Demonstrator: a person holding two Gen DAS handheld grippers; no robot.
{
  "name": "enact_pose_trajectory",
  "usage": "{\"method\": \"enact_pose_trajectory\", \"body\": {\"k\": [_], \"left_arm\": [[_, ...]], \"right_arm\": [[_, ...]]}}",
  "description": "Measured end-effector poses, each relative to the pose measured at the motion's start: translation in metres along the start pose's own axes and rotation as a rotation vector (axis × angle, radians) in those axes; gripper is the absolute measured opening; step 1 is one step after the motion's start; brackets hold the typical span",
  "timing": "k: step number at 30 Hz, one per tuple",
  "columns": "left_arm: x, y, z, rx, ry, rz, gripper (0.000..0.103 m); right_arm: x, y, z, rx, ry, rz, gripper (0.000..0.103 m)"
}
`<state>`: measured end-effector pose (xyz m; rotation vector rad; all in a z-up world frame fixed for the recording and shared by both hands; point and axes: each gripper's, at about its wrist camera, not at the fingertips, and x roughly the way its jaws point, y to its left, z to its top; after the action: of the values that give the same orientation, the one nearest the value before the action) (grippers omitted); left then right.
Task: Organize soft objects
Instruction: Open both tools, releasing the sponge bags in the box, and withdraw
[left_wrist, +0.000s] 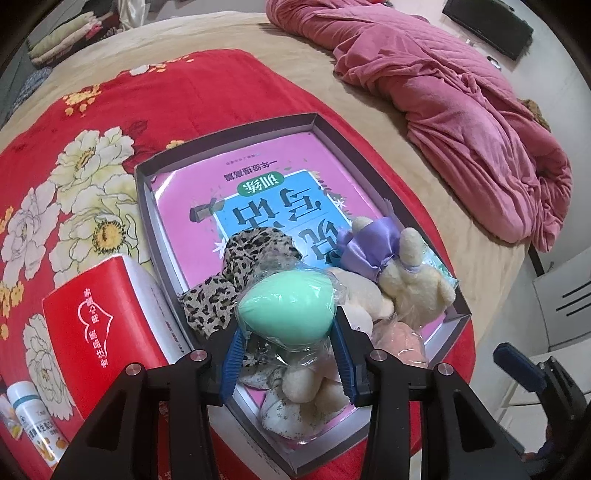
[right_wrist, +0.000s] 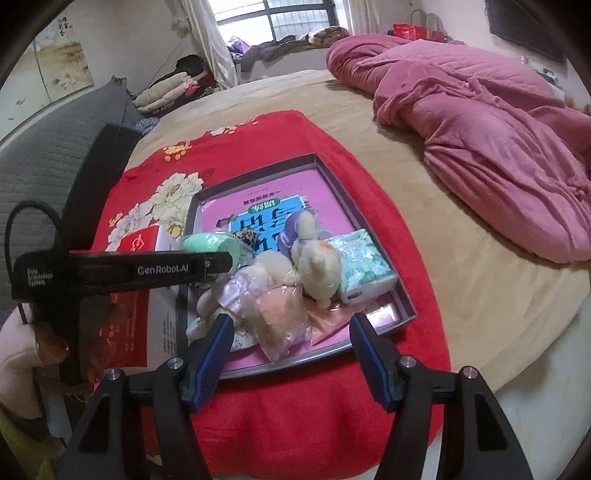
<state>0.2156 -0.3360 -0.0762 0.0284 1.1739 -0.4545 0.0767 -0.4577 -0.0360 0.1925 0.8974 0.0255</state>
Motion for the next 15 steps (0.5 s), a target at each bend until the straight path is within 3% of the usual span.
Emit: {"method": "enact_pose_trajectory", "body": {"k": [4, 8, 15], "left_arm": [[-0.006, -0.006, 0.005, 0.011, -0.027, -0.031, 0.045], [0.007, -0.009, 0.007, 0.024, 0.027, 0.007, 0.046], [0.009, -0.007, 0.002, 0.029, 0.046, 0.008, 0.054]], "right_arm": [[-0.007, -0.004, 0.003, 0.019, -0.018, 0.001, 0.065], [-0.011, -0.007, 0.004, 0.028, -0.022, 0.000, 0.065], [-0.016, -0.009, 0.008, 0.044, -0.039, 0.006, 0.065]]}}
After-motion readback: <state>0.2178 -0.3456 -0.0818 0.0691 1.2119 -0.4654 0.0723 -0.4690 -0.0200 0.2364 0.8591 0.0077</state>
